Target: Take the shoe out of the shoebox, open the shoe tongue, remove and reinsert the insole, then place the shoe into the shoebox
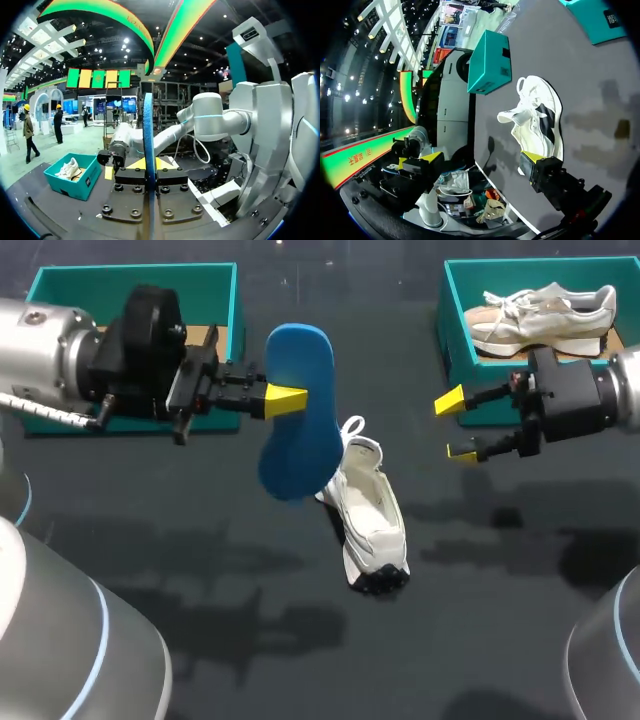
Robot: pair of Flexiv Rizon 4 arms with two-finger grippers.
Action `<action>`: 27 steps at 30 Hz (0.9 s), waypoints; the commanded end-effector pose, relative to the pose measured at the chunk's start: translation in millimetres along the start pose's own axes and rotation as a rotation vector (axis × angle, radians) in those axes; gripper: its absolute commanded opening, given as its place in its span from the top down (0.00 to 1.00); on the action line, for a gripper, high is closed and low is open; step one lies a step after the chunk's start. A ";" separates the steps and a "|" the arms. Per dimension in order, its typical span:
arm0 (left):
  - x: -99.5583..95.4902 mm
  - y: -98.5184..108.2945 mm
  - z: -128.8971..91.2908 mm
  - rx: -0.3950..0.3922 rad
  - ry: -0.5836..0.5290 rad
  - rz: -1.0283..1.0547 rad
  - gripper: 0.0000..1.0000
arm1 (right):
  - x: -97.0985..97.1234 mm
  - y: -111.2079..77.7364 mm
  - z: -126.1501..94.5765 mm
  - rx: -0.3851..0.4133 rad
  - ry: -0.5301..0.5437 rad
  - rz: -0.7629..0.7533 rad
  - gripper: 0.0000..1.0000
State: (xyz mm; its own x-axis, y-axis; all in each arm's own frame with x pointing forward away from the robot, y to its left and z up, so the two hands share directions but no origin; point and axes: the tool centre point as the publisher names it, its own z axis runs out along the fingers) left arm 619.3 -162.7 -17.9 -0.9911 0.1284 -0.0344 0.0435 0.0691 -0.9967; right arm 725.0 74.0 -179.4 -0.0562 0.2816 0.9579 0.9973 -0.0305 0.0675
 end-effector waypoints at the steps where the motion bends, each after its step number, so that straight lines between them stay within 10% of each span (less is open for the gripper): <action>1: -17.5 3.2 17.2 -0.128 -0.088 0.599 1.00 | -3.0 5.5 0.3 0.021 0.101 -0.007 0.00; 12: -17.5 3.2 17.2 -0.128 -0.088 0.599 1.00 | -3.0 5.5 0.3 0.021 0.101 -0.007 0.00; 22: -46.7 46.2 43.4 -0.309 -0.233 1.448 1.00 | 2.0 14.7 -19.2 -0.039 0.286 0.058 0.00; 27: -46.7 46.2 43.4 -0.309 -0.233 1.448 1.00 | 2.0 14.7 -19.2 -0.039 0.286 0.058 0.00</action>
State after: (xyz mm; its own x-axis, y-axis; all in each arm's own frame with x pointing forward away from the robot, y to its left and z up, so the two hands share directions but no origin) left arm 664.6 -201.0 -62.0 -0.5878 0.1111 -0.8013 0.8065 0.1580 -0.5697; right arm 740.3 54.5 -169.4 -0.0156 -0.0001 0.9999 0.9973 -0.0723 0.0156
